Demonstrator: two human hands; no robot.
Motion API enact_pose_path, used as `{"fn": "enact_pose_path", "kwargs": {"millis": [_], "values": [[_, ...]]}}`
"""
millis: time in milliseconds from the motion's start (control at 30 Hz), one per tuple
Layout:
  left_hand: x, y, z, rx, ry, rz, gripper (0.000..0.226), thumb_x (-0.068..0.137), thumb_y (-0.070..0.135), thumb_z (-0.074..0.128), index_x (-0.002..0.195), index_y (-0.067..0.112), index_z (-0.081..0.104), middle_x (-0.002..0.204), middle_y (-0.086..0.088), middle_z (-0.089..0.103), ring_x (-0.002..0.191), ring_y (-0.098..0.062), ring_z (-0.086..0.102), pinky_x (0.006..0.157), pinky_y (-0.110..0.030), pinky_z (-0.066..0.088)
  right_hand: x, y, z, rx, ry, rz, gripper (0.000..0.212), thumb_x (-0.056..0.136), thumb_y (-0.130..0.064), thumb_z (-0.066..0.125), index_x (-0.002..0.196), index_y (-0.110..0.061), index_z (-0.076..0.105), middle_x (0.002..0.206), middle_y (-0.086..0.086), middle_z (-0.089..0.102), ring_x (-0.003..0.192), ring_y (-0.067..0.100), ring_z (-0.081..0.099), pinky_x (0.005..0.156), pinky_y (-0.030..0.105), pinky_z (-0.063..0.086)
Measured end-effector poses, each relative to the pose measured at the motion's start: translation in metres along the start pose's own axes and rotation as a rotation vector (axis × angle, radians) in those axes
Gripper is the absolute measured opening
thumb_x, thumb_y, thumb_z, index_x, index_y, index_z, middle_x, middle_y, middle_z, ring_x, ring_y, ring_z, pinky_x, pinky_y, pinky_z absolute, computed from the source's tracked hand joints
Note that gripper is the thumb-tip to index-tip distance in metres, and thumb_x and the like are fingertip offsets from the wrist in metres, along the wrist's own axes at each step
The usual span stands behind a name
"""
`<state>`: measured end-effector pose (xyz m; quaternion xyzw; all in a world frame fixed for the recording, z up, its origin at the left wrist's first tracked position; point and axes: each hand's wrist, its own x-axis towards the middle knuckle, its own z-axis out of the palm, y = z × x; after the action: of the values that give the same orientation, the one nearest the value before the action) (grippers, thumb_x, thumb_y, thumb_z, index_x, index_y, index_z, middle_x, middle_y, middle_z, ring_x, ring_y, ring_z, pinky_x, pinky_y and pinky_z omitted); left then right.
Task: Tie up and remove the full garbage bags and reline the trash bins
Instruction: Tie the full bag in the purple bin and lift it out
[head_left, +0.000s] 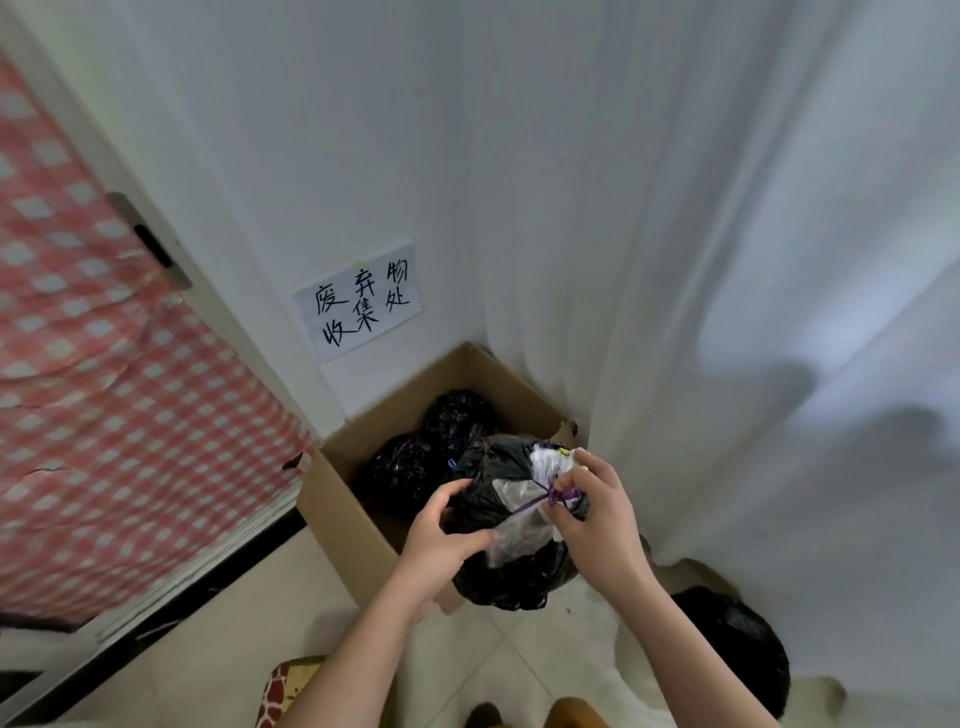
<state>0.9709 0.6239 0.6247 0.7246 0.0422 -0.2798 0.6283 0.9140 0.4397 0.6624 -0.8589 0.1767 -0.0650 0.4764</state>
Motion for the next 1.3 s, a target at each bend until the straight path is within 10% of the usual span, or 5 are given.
{"fn": "enact_pose_path", "kwargs": {"millis": [300,567,733,933,1300], "values": [[0.100,0.014,-0.061,-0.011,0.178,-0.070,0.066,0.064,0.030,0.086,0.113,0.056,0.051,0.120,0.014,0.043,0.122,-0.012,0.037,0.090,-0.032,0.042,0.135,-0.012,0.071,-0.029,-0.213,-0.064,0.029,0.087,-0.007,0.069,0.076,-0.029,0.054,0.148,-0.003,0.039,0.100,-0.014,0.041,0.077,-0.006,0.028],[0.194,0.005,-0.092,-0.106,0.296,-0.211,0.064,0.068,0.022,0.086,0.108,0.056,0.049,0.114,0.025,0.042,0.101,0.006,0.045,0.060,-0.009,0.047,0.254,0.021,0.146,-0.033,-0.432,-0.147,0.037,0.081,0.000,0.073,0.074,-0.029,0.052,0.140,0.006,0.045,0.111,-0.034,0.030,0.083,-0.007,0.028],[0.260,-0.061,-0.112,-0.098,0.387,-0.289,0.064,0.066,0.020,0.085,0.109,0.054,0.051,0.112,0.027,0.049,0.099,0.006,0.051,0.063,-0.010,0.049,0.295,0.091,0.226,-0.018,-0.525,-0.092,0.022,0.081,0.003,0.072,0.079,-0.015,0.058,0.140,0.005,0.044,0.139,0.003,0.031,0.096,0.000,0.031],[0.333,-0.181,-0.130,-0.116,0.427,-0.418,0.066,0.067,0.012,0.083,0.113,0.047,0.053,0.115,0.016,0.053,0.109,-0.012,0.054,0.089,-0.032,0.052,0.320,0.192,0.326,0.011,-0.643,-0.030,0.035,0.083,0.007,0.068,0.078,-0.025,0.054,0.136,0.000,0.041,0.136,-0.005,0.030,0.089,-0.002,0.034],[0.395,-0.346,-0.129,-0.213,0.507,-0.545,0.066,0.073,0.009,0.081,0.125,0.039,0.054,0.116,0.013,0.060,0.102,-0.002,0.058,0.080,-0.018,0.050,0.313,0.330,0.442,0.003,-0.750,0.073,0.018,0.090,-0.001,0.064,0.089,-0.017,0.056,0.149,-0.003,0.030,0.124,-0.024,0.024,0.089,-0.004,0.028]]}}
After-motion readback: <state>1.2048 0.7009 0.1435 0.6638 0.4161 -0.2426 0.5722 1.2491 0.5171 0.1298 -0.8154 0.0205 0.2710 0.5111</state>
